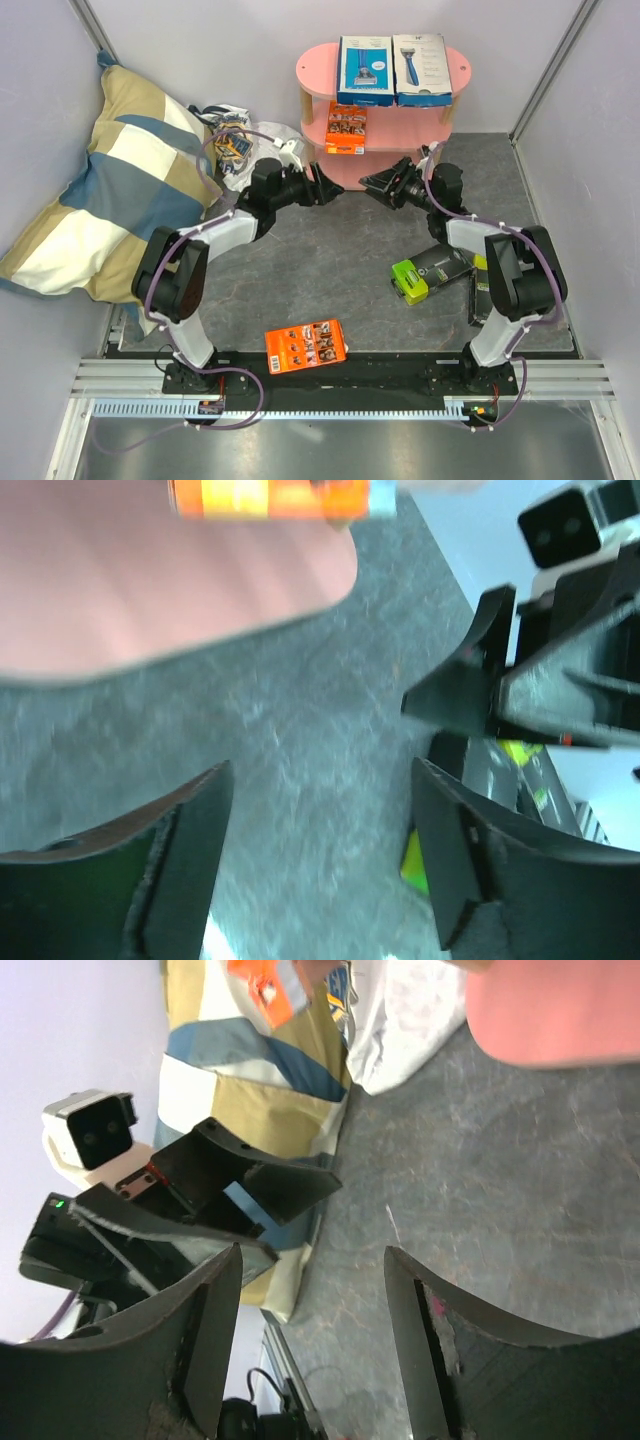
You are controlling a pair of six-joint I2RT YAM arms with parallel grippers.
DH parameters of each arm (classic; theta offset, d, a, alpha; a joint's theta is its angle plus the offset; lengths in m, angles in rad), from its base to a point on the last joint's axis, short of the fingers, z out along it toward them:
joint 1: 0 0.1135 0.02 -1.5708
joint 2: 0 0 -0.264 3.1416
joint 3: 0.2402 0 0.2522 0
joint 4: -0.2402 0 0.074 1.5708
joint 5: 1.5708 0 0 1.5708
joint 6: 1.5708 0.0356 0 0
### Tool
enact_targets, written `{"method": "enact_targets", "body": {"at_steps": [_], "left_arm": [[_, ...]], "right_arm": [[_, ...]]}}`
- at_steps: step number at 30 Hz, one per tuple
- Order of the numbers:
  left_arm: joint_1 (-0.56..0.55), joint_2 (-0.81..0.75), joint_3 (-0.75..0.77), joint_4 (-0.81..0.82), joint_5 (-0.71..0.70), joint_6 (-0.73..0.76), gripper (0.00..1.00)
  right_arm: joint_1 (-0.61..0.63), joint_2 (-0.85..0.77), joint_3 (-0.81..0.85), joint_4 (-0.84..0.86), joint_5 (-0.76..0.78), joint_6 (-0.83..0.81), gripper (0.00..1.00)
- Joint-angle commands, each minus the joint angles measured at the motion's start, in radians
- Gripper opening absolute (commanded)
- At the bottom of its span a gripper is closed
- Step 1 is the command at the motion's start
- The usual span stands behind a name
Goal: Place and organize the shaving razors onto the shelf
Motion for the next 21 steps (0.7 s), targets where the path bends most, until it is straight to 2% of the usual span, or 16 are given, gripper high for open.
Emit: {"method": "enact_targets", "body": {"at_steps": [1,5,7,11,16,21], "left_arm": [[-0.001,-0.197,-0.110,0.081,-0.050,0.057,0.85],[-0.002,-0.339,-0.216,0.017,-0.059,0.064,0.89],[-0.008,-0.427,-0.290,-0.028,-0.070,0.056,0.93],[-0.059,-0.584,-0.411,-0.149,-0.129,0.041,0.98],[-0.158,-0.753,-0.561,-0.308,-0.218,-0.054,0.99],[-0.342,-0.883,-0.619,-0.506,-0.307,-0.180,0.98]], "right_arm": [[-0.001,-0.126,-0.042,-0.145,0.012,-0.189,0.67],[0.034,-0.187,-0.056,-0.333,0.057,-0.340,0.69],[0.065,-0.209,-0.067,-0.370,0.084,-0.388,0.70],[0.206,-0.212,-0.078,-0.479,0.149,-0.522,0.71],[0.314,-0.175,-0.154,-0.435,0.146,-0.537,0.71],[0.401,-0.125,-0.196,-0.403,0.154,-0.543,0.72]]}}
